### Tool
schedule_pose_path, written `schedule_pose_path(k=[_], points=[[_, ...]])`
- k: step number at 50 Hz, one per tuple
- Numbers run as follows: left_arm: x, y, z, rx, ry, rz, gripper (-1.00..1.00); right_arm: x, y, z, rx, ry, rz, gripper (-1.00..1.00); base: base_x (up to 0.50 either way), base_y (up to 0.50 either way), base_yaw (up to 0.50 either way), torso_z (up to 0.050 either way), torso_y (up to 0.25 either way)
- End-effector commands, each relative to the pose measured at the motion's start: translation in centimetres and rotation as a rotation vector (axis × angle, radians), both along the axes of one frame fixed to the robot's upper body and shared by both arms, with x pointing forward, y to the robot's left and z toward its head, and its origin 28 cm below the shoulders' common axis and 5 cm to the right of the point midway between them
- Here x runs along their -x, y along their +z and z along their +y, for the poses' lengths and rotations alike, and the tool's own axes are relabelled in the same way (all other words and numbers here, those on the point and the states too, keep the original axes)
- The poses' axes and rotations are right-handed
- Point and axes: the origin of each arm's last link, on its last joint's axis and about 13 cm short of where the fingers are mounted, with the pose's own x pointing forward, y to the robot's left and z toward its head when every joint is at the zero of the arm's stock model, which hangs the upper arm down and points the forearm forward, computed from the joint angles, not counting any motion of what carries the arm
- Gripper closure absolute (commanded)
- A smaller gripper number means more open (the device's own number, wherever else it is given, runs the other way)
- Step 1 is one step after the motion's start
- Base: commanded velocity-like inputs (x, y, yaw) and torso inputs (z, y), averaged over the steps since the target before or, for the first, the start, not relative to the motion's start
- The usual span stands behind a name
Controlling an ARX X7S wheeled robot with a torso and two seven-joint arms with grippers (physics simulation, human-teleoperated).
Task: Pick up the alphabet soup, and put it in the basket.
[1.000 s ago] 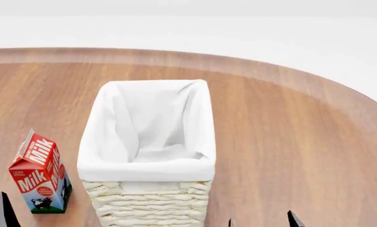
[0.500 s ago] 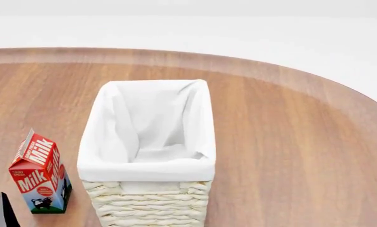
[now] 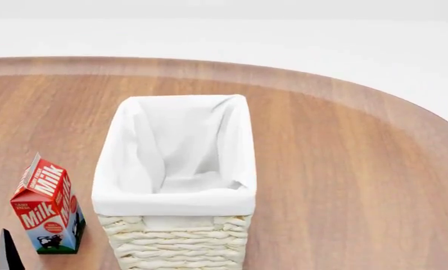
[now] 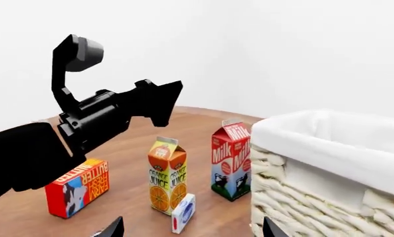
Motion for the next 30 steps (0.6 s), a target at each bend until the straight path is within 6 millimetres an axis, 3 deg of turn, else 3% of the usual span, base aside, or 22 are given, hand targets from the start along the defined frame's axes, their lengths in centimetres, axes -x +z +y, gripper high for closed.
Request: schedule_pose_path(k=[1, 30], points=[[0.0, 0.0, 0.0, -0.003, 0.001, -0.002, -1.0, 0.8, -0.8, 0.9, 0.102, 0.06, 0.005, -1.0, 0.0, 0.0, 0.0, 0.0, 0.0], [0.0, 0.0, -0.1, -0.008, -0.005, 0.002, -1.0, 1.3, -1.8, 1.5, 0.226, 0.1, 0.019, -1.0, 0.0, 0.0, 0.0, 0.0, 0.0]])
